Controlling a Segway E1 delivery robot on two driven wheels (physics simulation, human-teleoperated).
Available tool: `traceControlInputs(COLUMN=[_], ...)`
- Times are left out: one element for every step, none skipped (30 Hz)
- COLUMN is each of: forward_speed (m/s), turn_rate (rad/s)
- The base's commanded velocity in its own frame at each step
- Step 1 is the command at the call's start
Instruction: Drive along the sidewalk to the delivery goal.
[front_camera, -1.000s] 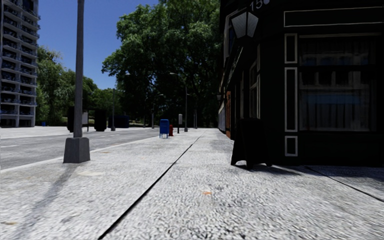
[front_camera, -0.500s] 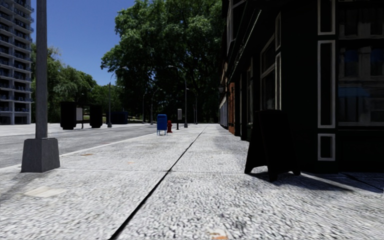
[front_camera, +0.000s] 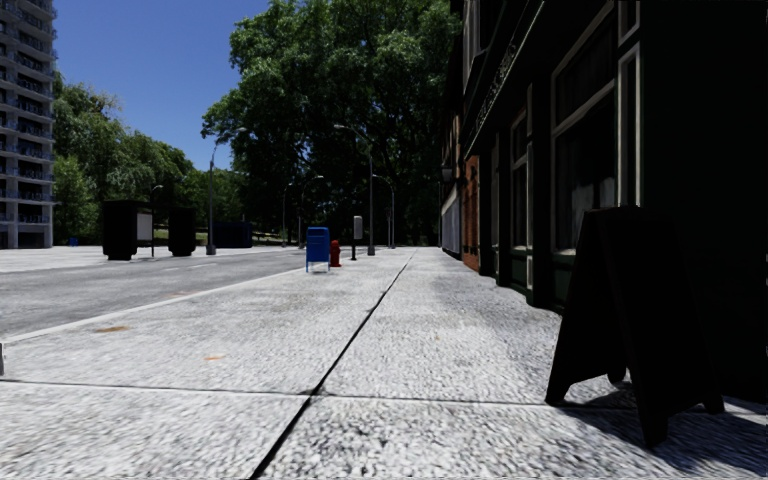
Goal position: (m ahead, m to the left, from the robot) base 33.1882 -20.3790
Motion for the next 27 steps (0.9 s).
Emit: traceControlInputs(forward_speed=[2.0, 2.0, 2.0, 2.0, 2.0, 2.0, 2.0, 2.0, 2.0, 2.0, 2.0, 2.0, 2.0, 2.0, 2.0, 2.0, 2.0, 2.0, 2.0, 2.0, 2.0, 2.0, 2.0, 2.0, 2.0, 2.0, 2.0], turn_rate=[0.0, 0.0, 0.0, 0.0, 0.0, 0.0, 0.0, 0.0, 0.0, 0.0, 0.0, 0.0, 0.0, 0.0, 0.0, 0.0, 0.0, 0.0, 0.0, 0.0, 0.0, 0.0, 0.0, 0.0, 0.0, 0.0, 0.0])
